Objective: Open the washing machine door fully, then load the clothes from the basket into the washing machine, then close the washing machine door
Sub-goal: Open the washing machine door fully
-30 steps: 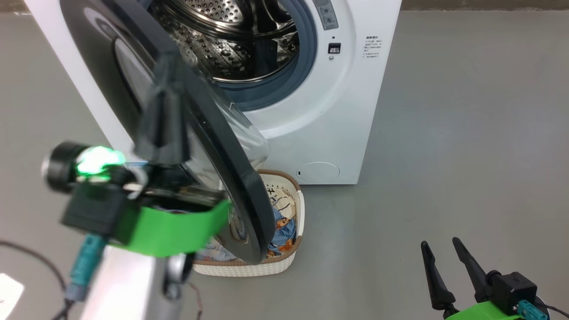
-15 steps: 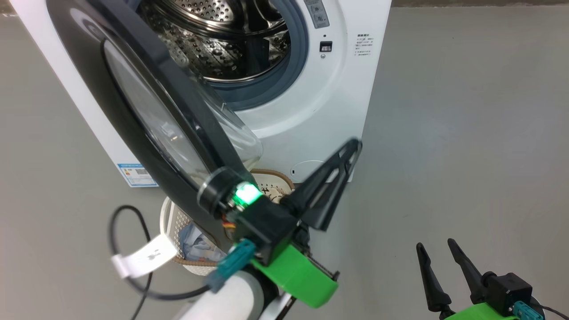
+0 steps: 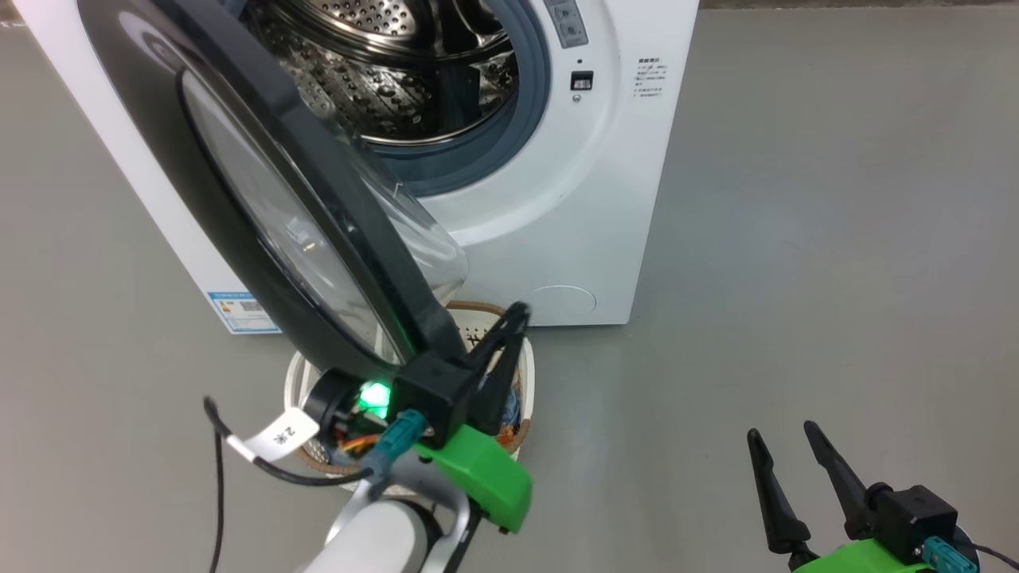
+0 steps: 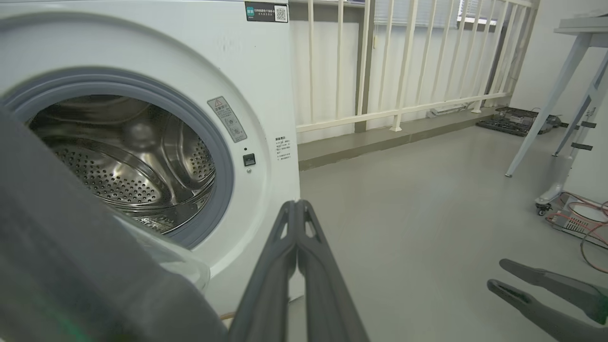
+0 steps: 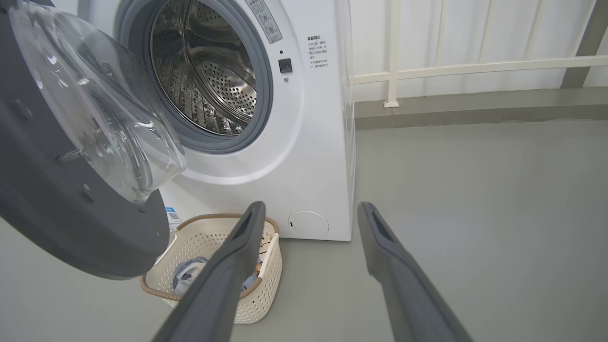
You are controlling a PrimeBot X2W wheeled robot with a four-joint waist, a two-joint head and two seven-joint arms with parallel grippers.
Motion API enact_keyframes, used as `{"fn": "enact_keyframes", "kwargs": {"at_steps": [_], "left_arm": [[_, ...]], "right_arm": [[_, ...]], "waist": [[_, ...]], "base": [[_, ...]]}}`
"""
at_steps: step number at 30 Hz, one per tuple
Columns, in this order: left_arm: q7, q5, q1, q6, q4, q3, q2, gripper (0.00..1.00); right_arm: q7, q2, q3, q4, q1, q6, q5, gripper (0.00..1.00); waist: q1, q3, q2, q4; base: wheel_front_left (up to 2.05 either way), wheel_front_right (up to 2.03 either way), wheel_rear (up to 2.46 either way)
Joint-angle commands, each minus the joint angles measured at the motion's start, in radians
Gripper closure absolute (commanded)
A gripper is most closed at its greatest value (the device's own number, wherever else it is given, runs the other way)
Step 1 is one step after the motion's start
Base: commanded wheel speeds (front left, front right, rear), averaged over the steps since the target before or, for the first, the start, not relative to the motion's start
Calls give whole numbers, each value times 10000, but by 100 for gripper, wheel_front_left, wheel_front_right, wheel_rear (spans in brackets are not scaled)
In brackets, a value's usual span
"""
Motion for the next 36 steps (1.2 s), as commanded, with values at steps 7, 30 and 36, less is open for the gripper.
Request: {"fn": "enact_keyframes", "kwargs": {"at_steps": [7,30,36], "left_arm": [[-6,-132,208,568,419,726,117,100],[-177,-618,1618,1511,-240,1265,455,100],[-266,-593,1961,1742,-537,1394,633,100]], "right_arm": [[-121,-39,181,-375,36,29,-142,0],[-122,-39,36,-678,-22,29,-214,0],[-122,-39,-6,-886,-56,29,-491,0]], "waist": [[0,-23,-1,-26],[0,281,-1,273],[0,327,-1,372]], "base": [[0,0,0],[0,0,0],[0,0,0]]}}
